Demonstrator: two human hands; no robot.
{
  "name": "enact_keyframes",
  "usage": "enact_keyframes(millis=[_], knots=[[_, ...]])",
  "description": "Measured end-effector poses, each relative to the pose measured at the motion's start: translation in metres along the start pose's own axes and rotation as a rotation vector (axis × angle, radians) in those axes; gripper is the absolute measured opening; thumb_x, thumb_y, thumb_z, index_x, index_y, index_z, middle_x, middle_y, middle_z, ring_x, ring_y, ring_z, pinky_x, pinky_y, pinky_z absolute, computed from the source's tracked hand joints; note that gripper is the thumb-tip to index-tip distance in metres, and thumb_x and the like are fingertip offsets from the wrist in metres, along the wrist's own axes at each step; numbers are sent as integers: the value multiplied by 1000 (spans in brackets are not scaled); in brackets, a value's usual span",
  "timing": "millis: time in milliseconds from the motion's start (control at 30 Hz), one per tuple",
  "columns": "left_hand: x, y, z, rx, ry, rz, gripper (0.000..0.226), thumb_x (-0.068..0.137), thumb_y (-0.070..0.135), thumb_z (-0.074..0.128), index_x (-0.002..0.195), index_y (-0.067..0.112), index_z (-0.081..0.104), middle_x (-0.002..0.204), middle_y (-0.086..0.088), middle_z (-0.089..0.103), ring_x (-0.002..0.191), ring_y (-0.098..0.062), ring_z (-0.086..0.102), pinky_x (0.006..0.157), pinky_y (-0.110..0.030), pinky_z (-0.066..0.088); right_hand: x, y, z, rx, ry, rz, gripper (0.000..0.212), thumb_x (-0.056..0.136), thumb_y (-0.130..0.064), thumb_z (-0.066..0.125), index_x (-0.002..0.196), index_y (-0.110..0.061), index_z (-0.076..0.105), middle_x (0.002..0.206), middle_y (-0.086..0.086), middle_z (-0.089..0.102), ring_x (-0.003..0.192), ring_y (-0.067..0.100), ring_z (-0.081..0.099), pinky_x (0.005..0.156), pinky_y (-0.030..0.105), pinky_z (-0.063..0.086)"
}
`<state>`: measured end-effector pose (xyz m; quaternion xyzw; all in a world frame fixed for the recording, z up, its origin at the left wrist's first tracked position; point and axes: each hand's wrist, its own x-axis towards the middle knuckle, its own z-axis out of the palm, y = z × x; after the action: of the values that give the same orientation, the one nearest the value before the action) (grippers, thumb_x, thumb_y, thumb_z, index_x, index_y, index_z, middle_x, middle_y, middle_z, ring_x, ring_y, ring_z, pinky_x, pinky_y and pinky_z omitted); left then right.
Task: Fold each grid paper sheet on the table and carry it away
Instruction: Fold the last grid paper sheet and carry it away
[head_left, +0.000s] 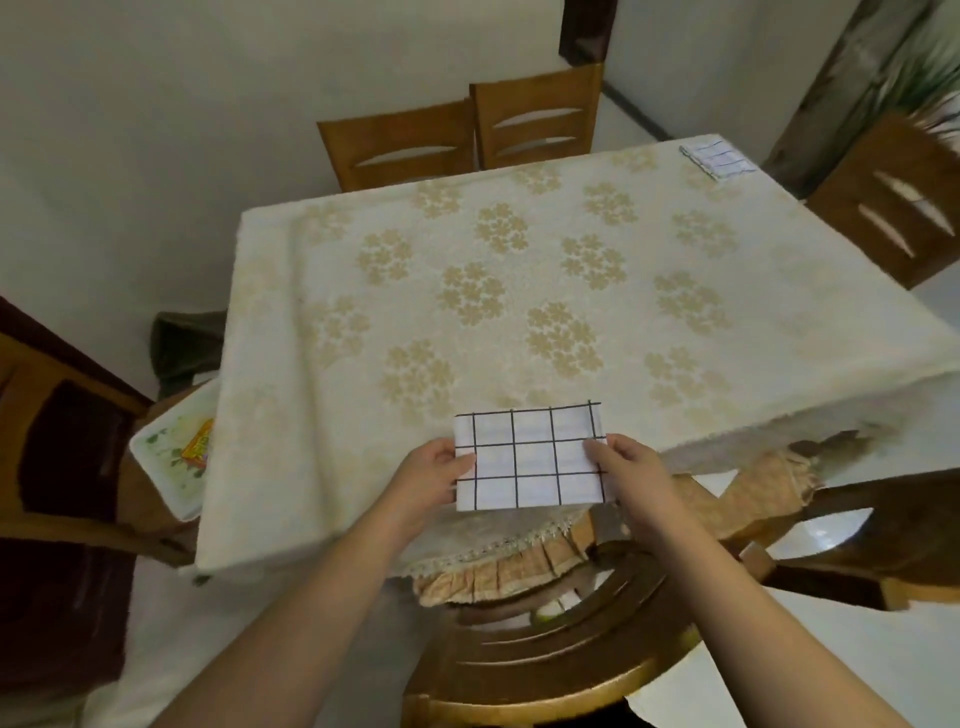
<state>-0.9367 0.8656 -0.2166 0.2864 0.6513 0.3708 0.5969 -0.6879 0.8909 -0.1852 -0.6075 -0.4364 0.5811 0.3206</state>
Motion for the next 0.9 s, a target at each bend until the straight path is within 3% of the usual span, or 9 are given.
enact_keyframes(millis=[67, 200, 300, 367, 533, 667, 767, 900], knots=[[-7, 4, 9, 57, -41, 15, 16, 93, 16, 63, 107, 9, 63, 107, -12, 70, 92, -26, 70, 69, -31, 57, -19, 5, -14, -8, 34, 21, 34, 95, -21, 58, 95, 14, 58, 84, 25, 66, 75, 29, 63, 67, 35, 47], [-20, 11, 43, 131, -126, 17, 12, 95, 20, 61, 102, 12, 65, 101, -10, 72, 89, -25, 71, 74, -36, 57, -59, 18, -52, -63, 144, 16, 24, 91, -26, 65, 90, -2, 68, 71, -2, 72, 61, 8, 68, 52, 18, 49], [-32, 17, 82, 154, -214, 11, 14, 96, 22, 58, 101, 11, 66, 96, -9, 75, 85, -24, 72, 73, -38, 58, -88, 30, -84, 4, 218, 56, 22, 89, -27, 67, 92, -6, 70, 82, 6, 74, 76, 18, 71, 63, 26, 56], [-44, 20, 110, 192, -275, 33, 13, 97, 21, 56, 99, 12, 66, 95, -9, 75, 84, -24, 71, 77, -41, 57, -110, 37, -107, 88, 298, 77, 21, 88, -26, 68, 90, -5, 71, 82, 8, 74, 76, 21, 72, 61, 25, 56], [-84, 19, 186, 271, -433, 69, 12, 97, 16, 55, 97, 9, 65, 91, -9, 73, 75, -19, 71, 60, -29, 58, -176, 62, -165, 267, 451, 133, 13, 89, -21, 67, 85, -9, 71, 82, 7, 75, 74, 19, 73, 57, 23, 55], [-122, 5, 254, 381, -542, 108, 16, 98, 16, 53, 104, 6, 64, 97, -14, 72, 86, -27, 69, 72, -38, 56, -239, 92, -214, 409, 548, 133, 14, 90, -17, 65, 84, -5, 69, 78, 9, 73, 67, 18, 71, 53, 23, 53], [-151, -16, 307, 441, -592, 160, 14, 96, 14, 55, 92, 8, 67, 91, -15, 71, 78, -24, 68, 65, -33, 55, -286, 119, -249, 510, 635, 140, 16, 92, -21, 62, 86, -7, 69, 81, 9, 73, 67, 16, 70, 51, 23, 52], [-188, -43, 372, 531, -685, 181, 15, 95, 20, 57, 88, 11, 67, 90, -14, 72, 84, -28, 65, 80, -45, 52, -339, 153, -293, 575, 746, 145, 20, 93, -22, 60, 96, -4, 70, 90, 11, 75, 70, 17, 70, 51, 22, 51]])
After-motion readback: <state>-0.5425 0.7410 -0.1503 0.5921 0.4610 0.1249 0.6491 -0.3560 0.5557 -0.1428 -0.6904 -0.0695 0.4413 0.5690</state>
